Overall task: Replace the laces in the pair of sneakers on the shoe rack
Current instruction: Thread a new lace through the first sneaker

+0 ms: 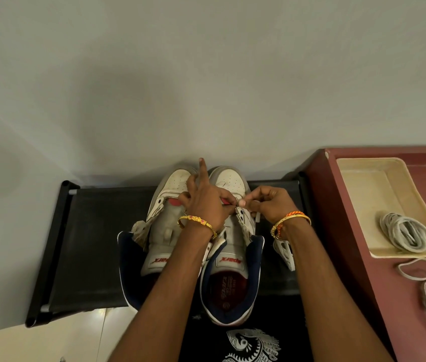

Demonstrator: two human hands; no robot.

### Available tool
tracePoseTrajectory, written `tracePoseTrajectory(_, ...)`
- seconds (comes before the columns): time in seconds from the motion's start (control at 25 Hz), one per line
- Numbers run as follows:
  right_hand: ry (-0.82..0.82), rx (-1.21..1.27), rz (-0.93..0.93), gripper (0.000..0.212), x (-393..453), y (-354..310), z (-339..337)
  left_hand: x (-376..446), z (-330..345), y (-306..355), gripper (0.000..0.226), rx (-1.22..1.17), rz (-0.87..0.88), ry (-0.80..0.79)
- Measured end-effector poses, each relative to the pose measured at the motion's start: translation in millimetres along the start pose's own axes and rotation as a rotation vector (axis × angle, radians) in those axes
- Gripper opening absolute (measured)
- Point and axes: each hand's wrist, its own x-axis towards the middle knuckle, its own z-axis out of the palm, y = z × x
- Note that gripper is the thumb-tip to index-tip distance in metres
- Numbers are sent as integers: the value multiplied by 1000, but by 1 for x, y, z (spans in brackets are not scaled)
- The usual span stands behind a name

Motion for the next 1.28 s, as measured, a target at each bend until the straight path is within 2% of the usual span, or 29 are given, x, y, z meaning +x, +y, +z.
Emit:
tracePoseTrajectory(0.08,-42,-31,54,12,-1,-5,0,0,-1,1,11,26,3,3)
tracePoseTrajectory(0.24,-196,-292,144,48,-3,-9,1,-2,-3,5,10,64,59,-53)
tracePoseTrajectory(0.36,-86,-358,159,59,-5,-8,4,-2,-6,6,3,89,85,-62)
tracePoseTrajectory(0.44,9,-376,151,60,-9,-8,8,-1,-8,7,8,165,87,-52)
tracePoseTrajectory(0.64,167,-435,61,47,-18,-9,28,-2,-11,12,21,201,7,-30)
tracePoseTrajectory(0.76,211,-408,69,40,-21,-10,39,-6,-17,7,49,33,-40,135)
tracePoseTrajectory(0.8,228,-400,70,39,-22,-10,40,-8,-20,4,52,-13,-49,197)
tracePoseTrajectory(0.92,250,-392,69,38,-25,-9,43,-15,-40,-12,14,4,-47,362)
tracePoseTrajectory(1.04,250,-359,99,42,-26,-11,41,-19,-72,-29,19,-138,-108,610)
tracePoseTrajectory(1.16,218,-335,149,48,-26,-9,40,-26,-101,-40,8,-258,-160,883)
tracePoseTrajectory(1.2,211,-367,146,49,-25,-8,39,-28,-105,-41,5,-297,-156,895)
tracePoseTrajectory(1.28,220,-477,-2,46,-27,-13,34,-28,-103,-41,2,-343,-95,719)
